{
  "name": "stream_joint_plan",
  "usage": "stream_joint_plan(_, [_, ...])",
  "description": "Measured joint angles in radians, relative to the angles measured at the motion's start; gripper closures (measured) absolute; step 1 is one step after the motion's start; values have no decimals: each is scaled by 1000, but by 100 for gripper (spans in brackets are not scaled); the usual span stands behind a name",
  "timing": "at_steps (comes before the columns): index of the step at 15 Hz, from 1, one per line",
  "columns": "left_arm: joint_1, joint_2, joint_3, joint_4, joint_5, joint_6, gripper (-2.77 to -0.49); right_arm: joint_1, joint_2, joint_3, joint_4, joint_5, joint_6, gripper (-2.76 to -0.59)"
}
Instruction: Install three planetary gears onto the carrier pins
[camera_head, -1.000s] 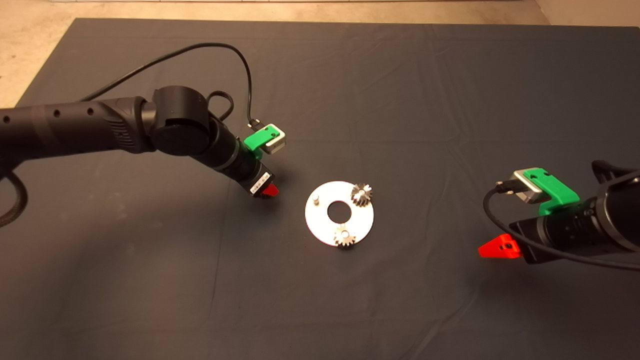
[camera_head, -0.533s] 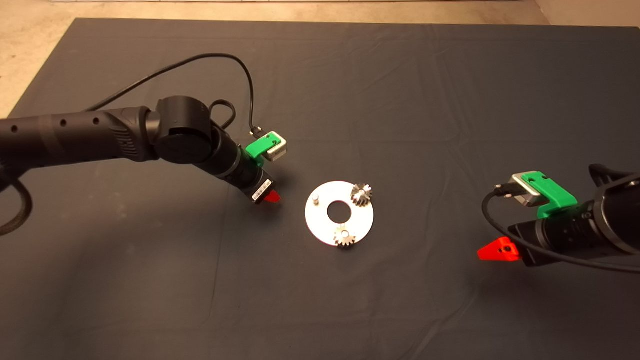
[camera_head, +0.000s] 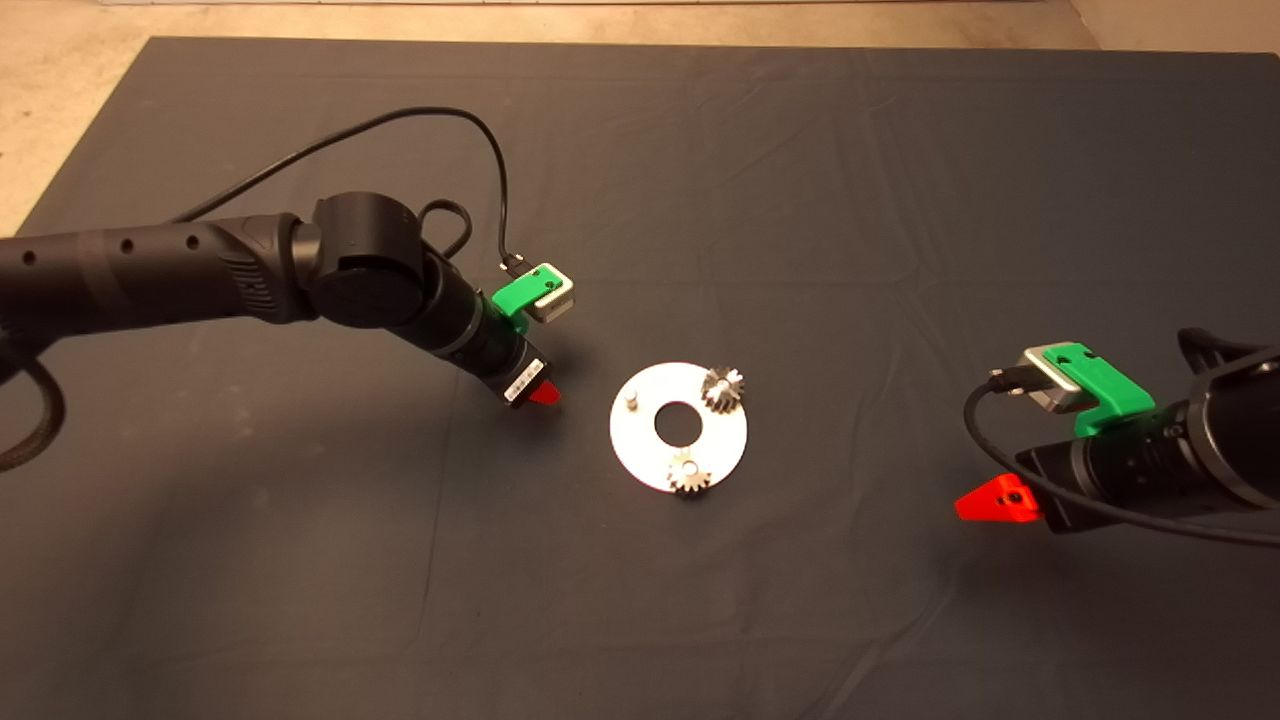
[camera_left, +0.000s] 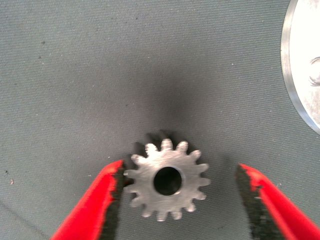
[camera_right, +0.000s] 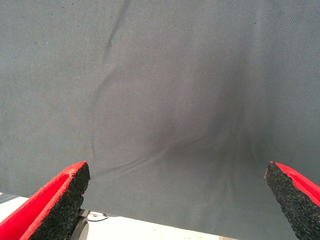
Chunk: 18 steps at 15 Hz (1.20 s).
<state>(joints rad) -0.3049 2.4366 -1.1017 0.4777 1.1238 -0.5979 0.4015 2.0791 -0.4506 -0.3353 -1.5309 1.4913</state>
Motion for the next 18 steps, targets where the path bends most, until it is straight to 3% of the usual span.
stream_joint_plan(3, [0,-5,0,0,-4,0,-138,0,1,0,0,-1,0,-262])
stream_joint_plan(5, [0,-5,0,0,-5,0,-124,0,1,0,0,0,0,-262])
stream_joint_plan(11, [2,-7,0,0,-6,0,-124,0,2,0,0,0,0,-262])
stream_joint_plan(17, [45,-25,59,5,-5,4,-124,0,2,2,0,0,0,-262])
stream_joint_plan(18, [47,-33,69,5,-4,5,-115,0,4,3,0,0,0,-262])
